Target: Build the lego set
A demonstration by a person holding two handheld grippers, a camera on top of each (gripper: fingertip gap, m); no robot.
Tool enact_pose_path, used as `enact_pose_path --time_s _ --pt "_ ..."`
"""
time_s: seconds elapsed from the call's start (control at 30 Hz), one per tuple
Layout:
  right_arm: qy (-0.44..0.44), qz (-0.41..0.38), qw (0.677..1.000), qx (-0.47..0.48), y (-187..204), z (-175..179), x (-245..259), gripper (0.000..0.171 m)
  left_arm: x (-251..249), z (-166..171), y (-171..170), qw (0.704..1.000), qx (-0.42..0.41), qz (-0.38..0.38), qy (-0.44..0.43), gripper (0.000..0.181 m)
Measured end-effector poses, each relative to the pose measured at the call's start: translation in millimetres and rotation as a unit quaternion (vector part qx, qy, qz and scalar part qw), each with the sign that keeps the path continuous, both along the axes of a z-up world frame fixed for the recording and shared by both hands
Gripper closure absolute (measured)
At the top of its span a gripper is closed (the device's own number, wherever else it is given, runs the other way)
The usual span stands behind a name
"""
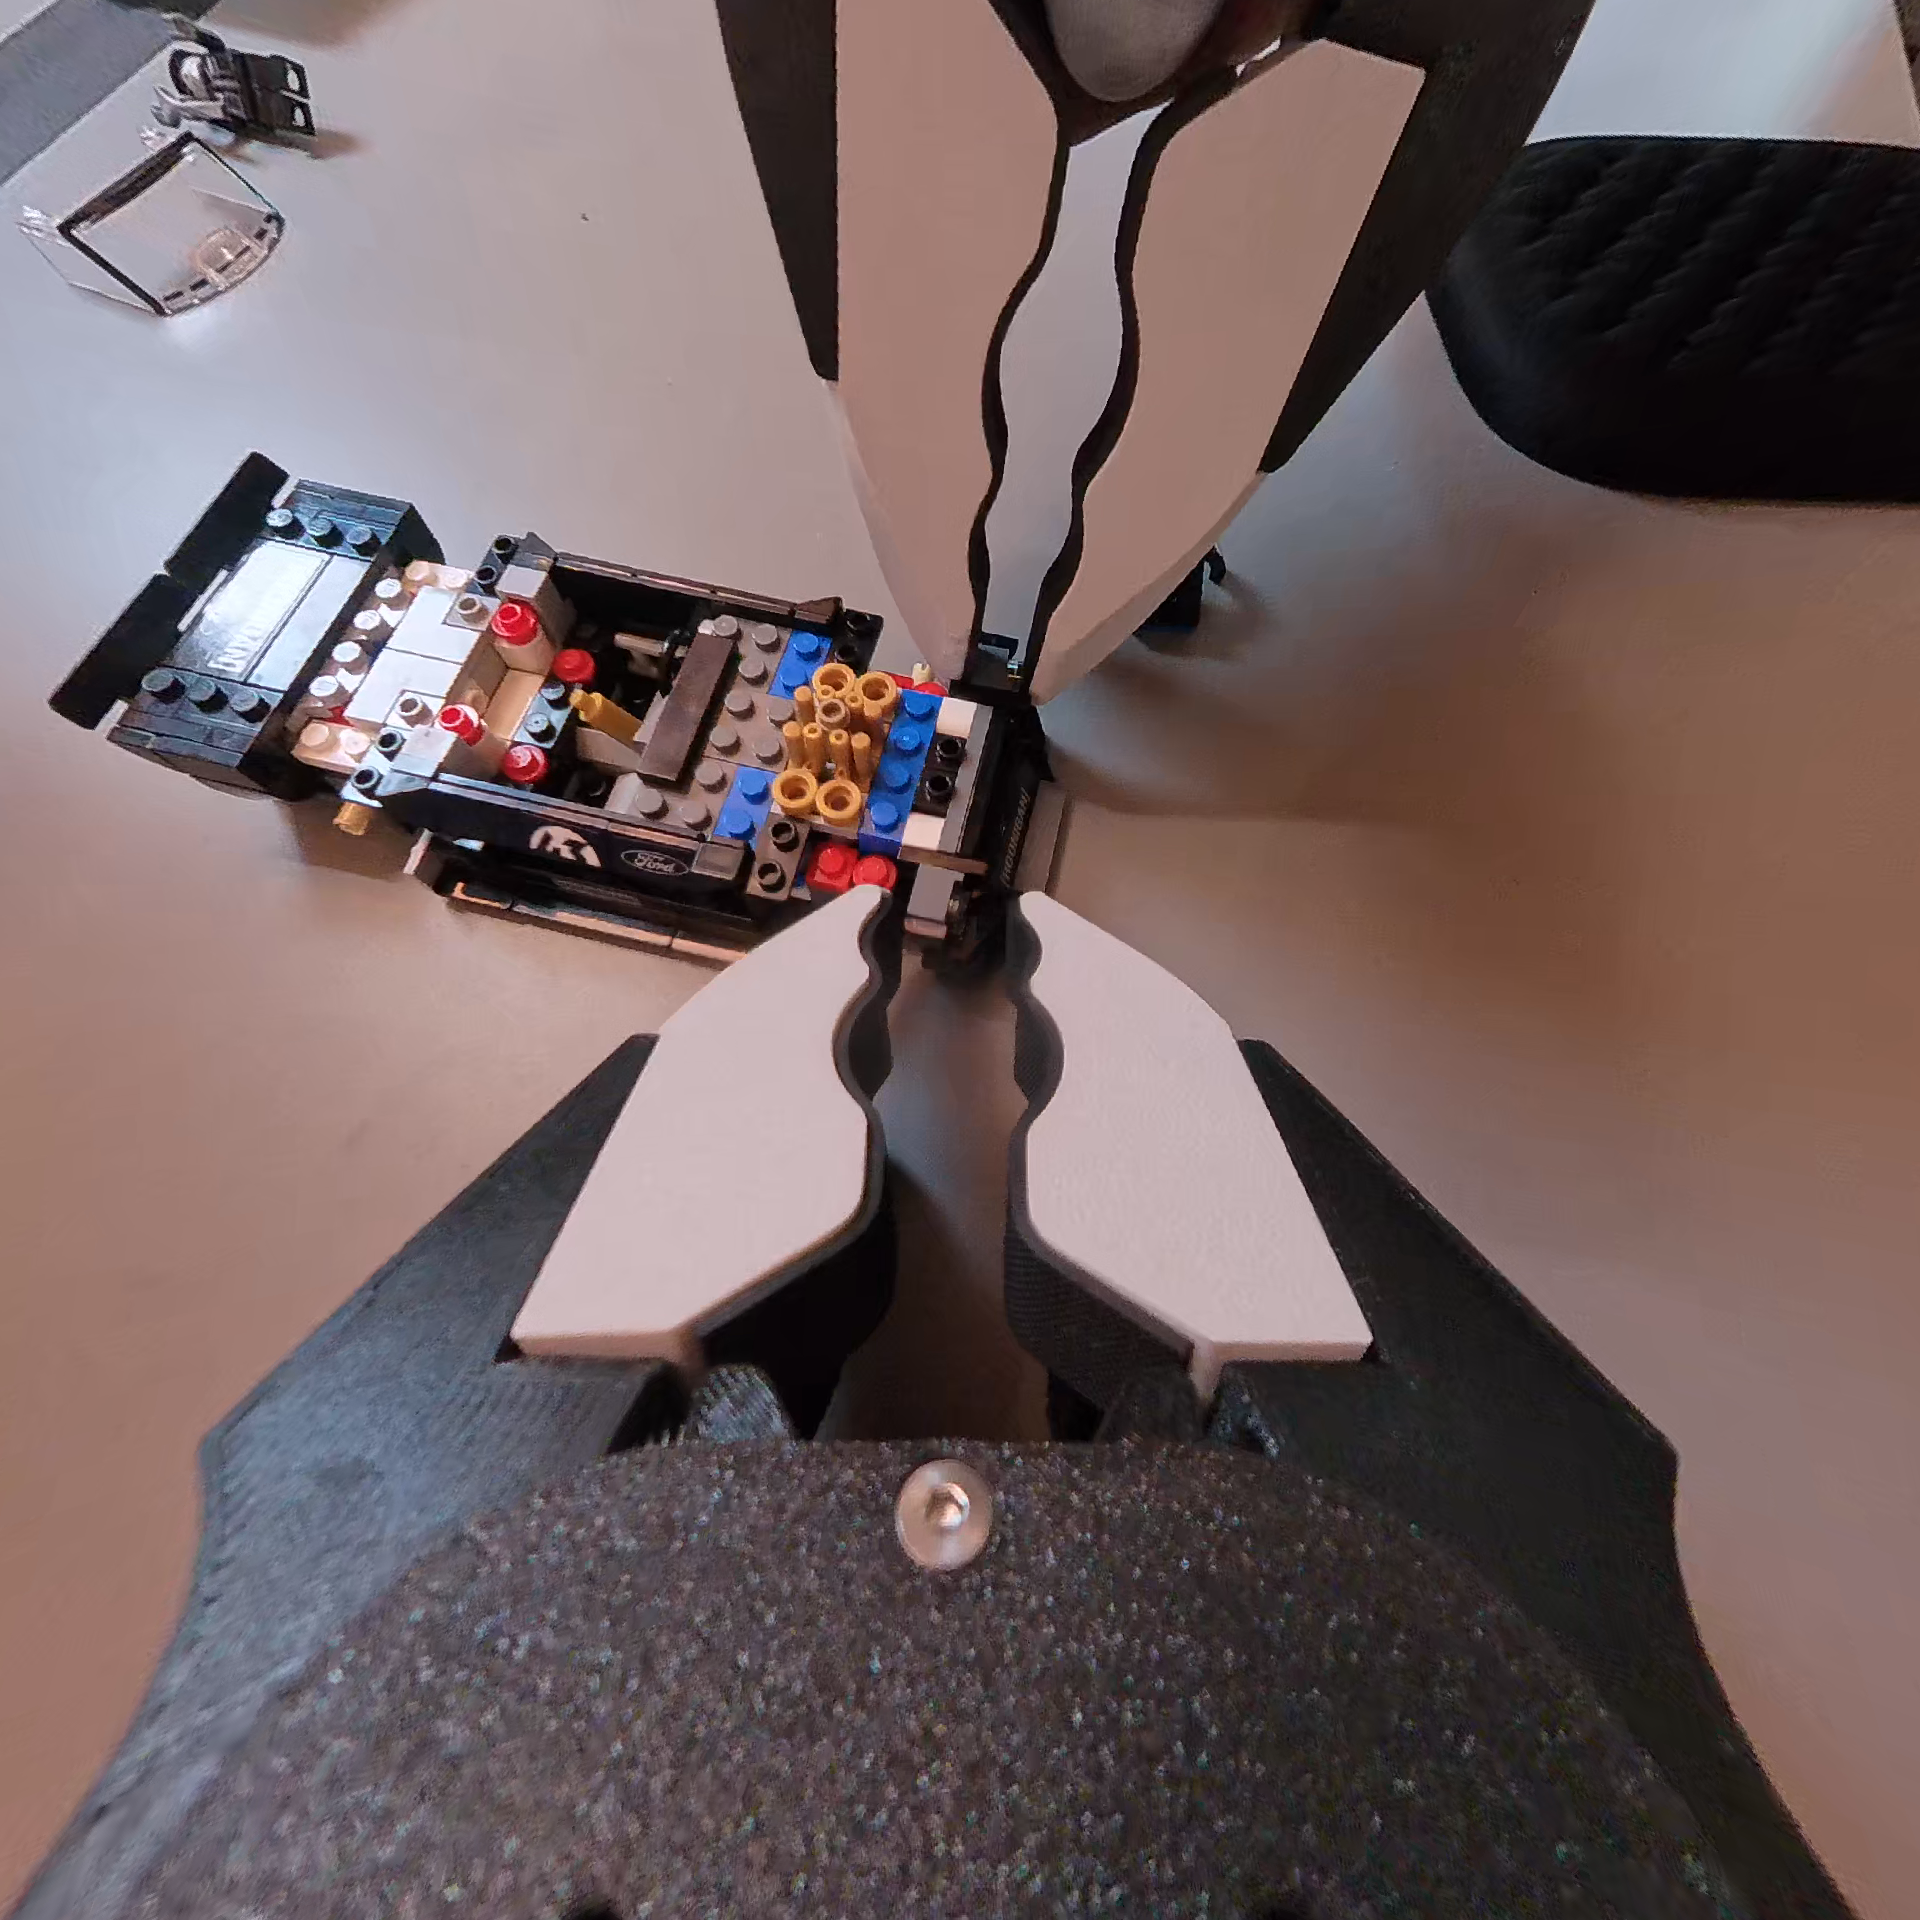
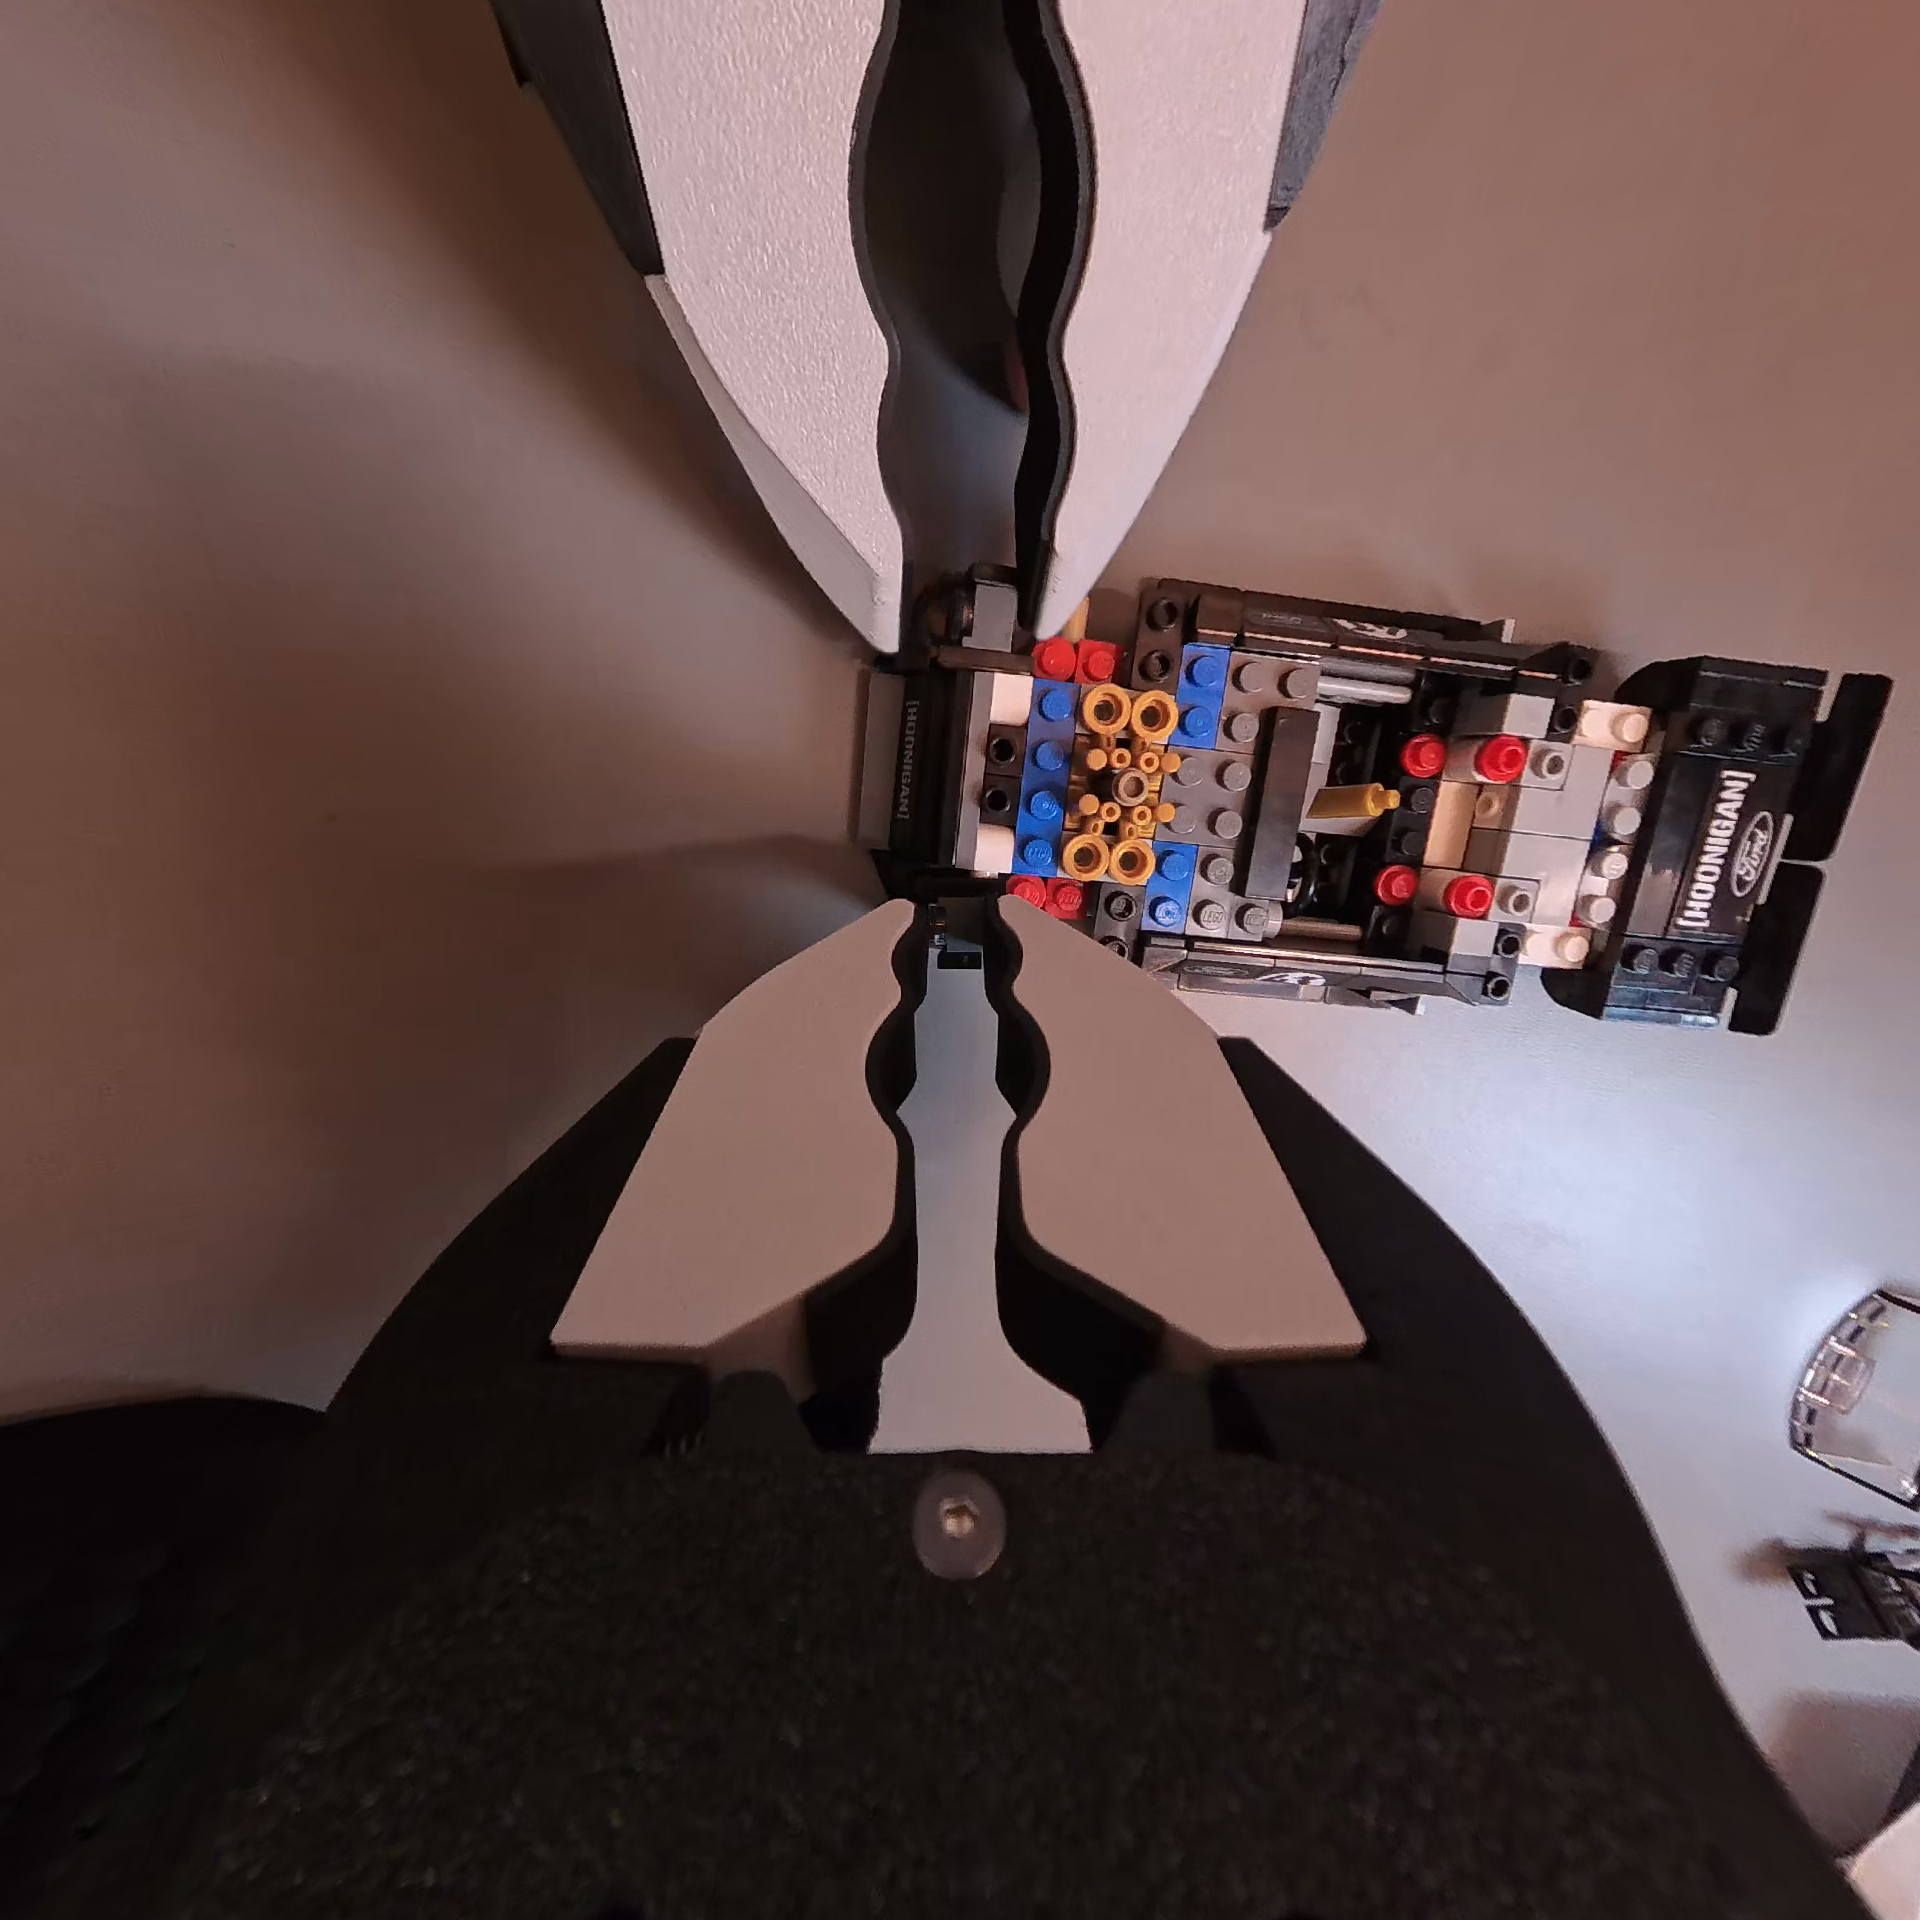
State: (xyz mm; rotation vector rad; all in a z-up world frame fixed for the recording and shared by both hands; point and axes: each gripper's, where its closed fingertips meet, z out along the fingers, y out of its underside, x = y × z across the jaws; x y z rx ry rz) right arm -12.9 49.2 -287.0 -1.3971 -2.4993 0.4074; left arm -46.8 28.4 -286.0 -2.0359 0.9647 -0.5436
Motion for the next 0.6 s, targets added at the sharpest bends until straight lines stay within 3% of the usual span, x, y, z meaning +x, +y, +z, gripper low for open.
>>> enact_pose_path --time_s 0.6 --pt "-0.002 0.011 1.0 -0.012 0.8 -0.4 0.3 0.161 0.0 2.5 8.3 0.999 0.0 -0.033 0.018 0.161"
